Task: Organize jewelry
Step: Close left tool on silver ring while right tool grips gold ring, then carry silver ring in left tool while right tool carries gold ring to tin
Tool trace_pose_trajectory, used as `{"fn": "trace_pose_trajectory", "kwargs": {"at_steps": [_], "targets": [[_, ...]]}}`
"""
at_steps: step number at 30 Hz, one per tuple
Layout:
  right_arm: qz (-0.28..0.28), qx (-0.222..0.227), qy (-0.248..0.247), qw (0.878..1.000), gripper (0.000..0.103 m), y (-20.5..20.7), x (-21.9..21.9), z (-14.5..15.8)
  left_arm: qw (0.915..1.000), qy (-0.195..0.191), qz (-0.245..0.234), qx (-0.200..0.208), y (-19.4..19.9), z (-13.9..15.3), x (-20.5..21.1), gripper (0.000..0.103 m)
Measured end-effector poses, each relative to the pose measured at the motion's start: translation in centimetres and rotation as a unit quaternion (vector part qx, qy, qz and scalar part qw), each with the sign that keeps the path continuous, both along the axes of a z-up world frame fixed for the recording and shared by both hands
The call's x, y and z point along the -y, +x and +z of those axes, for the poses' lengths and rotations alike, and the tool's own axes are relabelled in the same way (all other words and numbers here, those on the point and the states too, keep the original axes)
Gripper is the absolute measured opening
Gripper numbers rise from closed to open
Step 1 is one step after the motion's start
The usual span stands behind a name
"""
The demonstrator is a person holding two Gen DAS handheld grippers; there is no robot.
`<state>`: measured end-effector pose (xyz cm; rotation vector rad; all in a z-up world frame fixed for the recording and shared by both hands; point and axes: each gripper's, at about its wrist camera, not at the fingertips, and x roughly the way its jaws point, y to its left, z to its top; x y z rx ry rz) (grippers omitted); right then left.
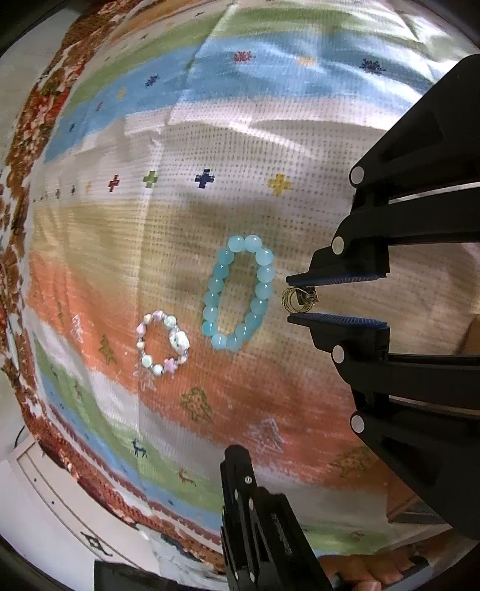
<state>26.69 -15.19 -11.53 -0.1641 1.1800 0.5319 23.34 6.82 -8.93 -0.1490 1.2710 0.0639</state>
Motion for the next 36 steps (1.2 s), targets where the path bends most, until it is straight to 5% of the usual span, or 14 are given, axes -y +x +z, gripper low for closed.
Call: {"fn": "trace_pose_trajectory", "kwargs": {"at_steps": [36], "targets": [[-0.008,0.088,0.030,0.996,0.015,-6.6,3.3,6.0,0.9944,-0.016,-0.018,0.103,-7.4,5.9,3.0,0.019]]}}
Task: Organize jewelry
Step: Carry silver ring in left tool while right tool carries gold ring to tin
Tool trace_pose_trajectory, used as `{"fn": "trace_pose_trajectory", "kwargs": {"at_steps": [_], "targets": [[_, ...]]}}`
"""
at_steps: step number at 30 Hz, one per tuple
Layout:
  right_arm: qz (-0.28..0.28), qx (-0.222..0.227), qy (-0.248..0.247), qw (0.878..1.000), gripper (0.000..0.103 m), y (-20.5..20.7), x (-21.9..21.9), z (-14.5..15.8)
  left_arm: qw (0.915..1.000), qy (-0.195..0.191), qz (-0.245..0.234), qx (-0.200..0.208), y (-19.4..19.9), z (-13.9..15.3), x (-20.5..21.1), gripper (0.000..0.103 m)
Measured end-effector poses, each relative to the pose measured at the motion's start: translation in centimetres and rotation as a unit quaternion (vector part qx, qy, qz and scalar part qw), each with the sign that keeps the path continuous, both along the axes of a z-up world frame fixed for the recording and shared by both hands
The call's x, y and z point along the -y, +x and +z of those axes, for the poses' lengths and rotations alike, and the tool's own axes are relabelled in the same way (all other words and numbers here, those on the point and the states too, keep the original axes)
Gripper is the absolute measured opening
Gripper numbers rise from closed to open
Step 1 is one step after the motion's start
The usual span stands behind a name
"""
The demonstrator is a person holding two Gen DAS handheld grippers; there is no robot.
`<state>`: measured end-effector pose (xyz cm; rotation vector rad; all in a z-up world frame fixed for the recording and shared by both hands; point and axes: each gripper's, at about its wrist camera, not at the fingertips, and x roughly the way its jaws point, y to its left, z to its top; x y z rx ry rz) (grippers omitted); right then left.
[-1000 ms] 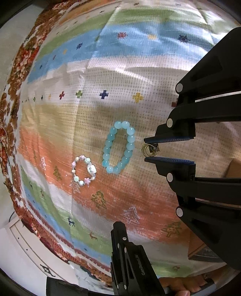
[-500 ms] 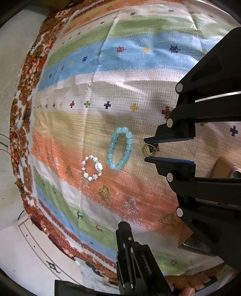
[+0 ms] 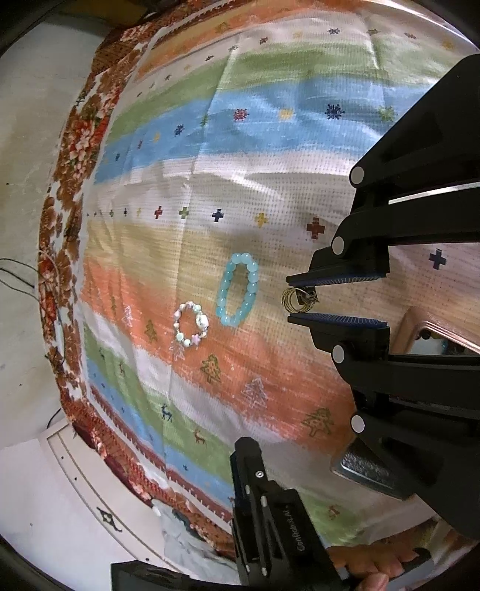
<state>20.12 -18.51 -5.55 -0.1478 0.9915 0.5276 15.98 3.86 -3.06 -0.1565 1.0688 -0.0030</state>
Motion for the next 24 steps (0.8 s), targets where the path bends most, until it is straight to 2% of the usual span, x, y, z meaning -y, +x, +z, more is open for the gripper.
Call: {"fn": "trace_pose_trajectory", "kwargs": {"at_steps": [7,14,17,24], "targets": [[0.010,0.022,0.014,1.000,0.015,-2.0,0.2,1.3,0.9996,-0.001,-0.012,0.025,-2.3,1.1,0.9,0.019],[0.021,0.024,0.014,0.999,0.015,-3.8,0.5,1.3,0.9988,-0.003,-0.020,0.045,-4.5,1.8,1.2,0.019],[0.025,0.032,0.021,0.999,0.015,-4.5,0.7,1.4,0.9983,0.008,-0.025,0.052,-5.2,1.9,1.6,0.019],[0.036,0.040,0.031,0.998,0.015,-6.1,0.9,1.9,0.9974,0.001,-0.036,0.062,-6.8,2.1,2.0,0.019]]}}
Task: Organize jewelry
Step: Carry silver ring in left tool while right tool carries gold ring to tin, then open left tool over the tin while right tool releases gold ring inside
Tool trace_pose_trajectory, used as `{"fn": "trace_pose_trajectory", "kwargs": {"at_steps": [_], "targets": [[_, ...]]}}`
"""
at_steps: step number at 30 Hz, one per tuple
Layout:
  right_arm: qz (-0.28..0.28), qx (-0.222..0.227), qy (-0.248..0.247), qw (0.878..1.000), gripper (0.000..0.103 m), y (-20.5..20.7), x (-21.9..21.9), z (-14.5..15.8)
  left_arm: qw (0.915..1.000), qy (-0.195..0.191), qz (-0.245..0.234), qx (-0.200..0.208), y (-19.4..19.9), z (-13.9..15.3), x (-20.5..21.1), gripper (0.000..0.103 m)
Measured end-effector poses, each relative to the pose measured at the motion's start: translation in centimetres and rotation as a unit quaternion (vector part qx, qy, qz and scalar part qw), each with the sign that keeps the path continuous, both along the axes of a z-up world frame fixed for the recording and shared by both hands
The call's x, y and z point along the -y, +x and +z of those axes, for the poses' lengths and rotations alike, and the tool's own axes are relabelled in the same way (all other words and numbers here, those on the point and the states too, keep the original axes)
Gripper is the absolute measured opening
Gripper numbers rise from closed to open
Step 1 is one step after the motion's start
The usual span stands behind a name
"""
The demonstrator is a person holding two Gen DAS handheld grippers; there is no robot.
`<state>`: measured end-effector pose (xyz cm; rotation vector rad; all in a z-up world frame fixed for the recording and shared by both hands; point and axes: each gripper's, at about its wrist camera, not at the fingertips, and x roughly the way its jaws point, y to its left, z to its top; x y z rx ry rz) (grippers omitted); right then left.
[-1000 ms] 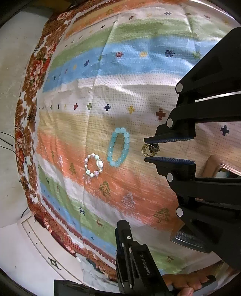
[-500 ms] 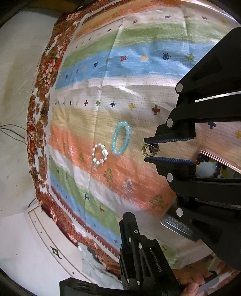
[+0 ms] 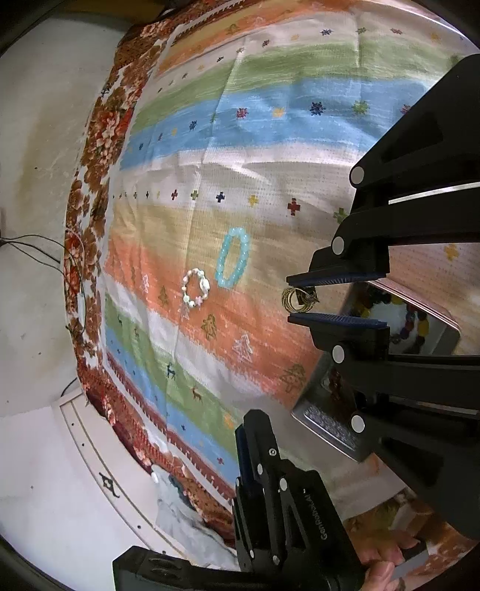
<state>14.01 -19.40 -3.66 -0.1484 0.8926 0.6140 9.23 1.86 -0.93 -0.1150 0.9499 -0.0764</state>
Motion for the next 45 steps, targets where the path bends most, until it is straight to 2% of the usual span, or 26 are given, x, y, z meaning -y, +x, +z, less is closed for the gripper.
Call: {"fn": "trace_pose_trajectory", "kwargs": {"at_steps": [13,21,23,24,27,38,41,45], "targets": [[0.017,-0.002,0.003,1.000,0.015,-2.7,0.2,-0.3,0.9999,0.000,-0.014,0.006,-2.1,-0.2,0.9,0.019],[0.029,-0.019,0.018,0.999,0.016,-3.6,0.3,-0.8,0.9996,-0.011,-0.017,-0.020,-2.4,-1.0,1.2,0.019],[0.026,-0.028,0.024,0.999,0.016,-3.4,0.6,-1.0,0.9995,-0.014,-0.008,-0.027,-2.2,-1.1,0.8,0.027],[0.029,-0.032,0.023,0.999,0.018,-3.4,0.5,-1.1,0.9995,-0.016,-0.003,-0.027,-2.2,-1.1,0.6,0.034],[0.032,-0.027,0.017,0.999,0.033,-3.7,0.3,-1.2,0.9990,-0.029,0.003,-0.034,-2.0,-1.3,0.0,0.036],[0.028,-0.008,0.013,0.999,0.048,-3.6,0.5,-1.0,0.9989,-0.027,0.023,-0.030,-1.9,-1.0,-0.5,0.045],[0.022,-0.002,0.009,1.000,0.054,-3.3,0.5,-1.0,0.9991,-0.018,0.026,-0.028,-1.7,-1.0,-0.8,0.052],[0.011,0.004,-0.003,1.000,0.060,-2.6,0.5,-1.3,0.9991,-0.002,0.036,-0.019,-1.2,-0.9,-1.1,0.053]]}}
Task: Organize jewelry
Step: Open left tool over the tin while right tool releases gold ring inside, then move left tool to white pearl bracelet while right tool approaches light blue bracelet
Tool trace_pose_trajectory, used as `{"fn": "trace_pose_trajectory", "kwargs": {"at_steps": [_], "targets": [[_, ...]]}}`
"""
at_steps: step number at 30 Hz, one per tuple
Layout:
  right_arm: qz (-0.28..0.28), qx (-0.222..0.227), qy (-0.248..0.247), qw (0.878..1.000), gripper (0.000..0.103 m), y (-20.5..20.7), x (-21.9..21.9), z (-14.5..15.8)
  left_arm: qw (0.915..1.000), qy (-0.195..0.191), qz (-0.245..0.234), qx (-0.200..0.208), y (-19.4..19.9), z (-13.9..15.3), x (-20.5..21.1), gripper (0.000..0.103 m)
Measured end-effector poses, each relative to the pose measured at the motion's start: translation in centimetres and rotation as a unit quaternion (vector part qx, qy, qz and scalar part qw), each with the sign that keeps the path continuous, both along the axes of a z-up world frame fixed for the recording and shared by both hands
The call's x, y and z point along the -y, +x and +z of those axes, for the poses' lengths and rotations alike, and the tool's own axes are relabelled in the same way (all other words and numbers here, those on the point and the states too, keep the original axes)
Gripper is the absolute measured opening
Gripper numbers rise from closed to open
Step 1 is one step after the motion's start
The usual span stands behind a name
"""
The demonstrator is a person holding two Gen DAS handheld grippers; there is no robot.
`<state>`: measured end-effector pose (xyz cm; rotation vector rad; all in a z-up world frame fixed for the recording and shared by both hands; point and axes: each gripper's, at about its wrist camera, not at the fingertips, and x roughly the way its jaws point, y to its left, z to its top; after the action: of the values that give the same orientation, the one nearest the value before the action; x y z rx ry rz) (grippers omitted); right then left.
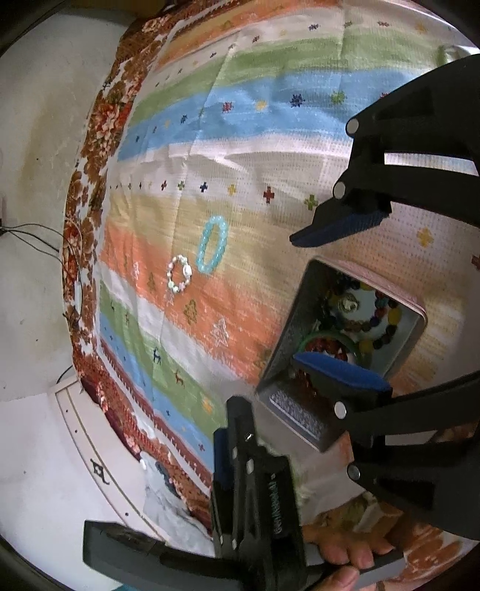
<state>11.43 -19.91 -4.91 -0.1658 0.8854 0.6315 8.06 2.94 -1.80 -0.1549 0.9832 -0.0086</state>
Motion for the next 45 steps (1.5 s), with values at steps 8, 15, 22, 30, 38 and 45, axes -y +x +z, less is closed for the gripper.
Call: {"fn": "trace_pose_trajectory", "kwargs": {"at_steps": [8,15,22,30,38,45], "targets": [[-0.023,0.003,-0.011,1.000,0.068,2.0,0.1,-0.5,0.9997,0.016,0.019,0.005,2.7,0.1,-1.2,0.064],[-0.039,0.000,-0.006,0.999,0.069,4.3,-0.1,-0.5,0.9996,0.018,0.016,0.011,4.7,0.1,-1.4,0.072],[-0.049,-0.003,-0.009,0.999,0.069,6.8,-0.5,-0.8,0.9993,0.020,0.030,0.010,7.7,-0.4,-2.1,0.078],[-0.064,0.001,-0.015,0.998,0.069,10.0,-0.4,-0.8,0.9993,0.021,0.028,0.010,10.5,-1.1,-2.1,0.084],[-0.076,-0.014,-0.018,0.997,0.069,13.2,-0.6,-1.8,0.9992,0.010,0.039,0.000,13.2,-2.1,-3.0,0.085],[-0.079,-0.031,-0.021,0.996,0.069,14.8,-1.0,-2.9,0.9989,-0.003,0.043,-0.018,15.5,-3.4,-3.8,0.085]]}}
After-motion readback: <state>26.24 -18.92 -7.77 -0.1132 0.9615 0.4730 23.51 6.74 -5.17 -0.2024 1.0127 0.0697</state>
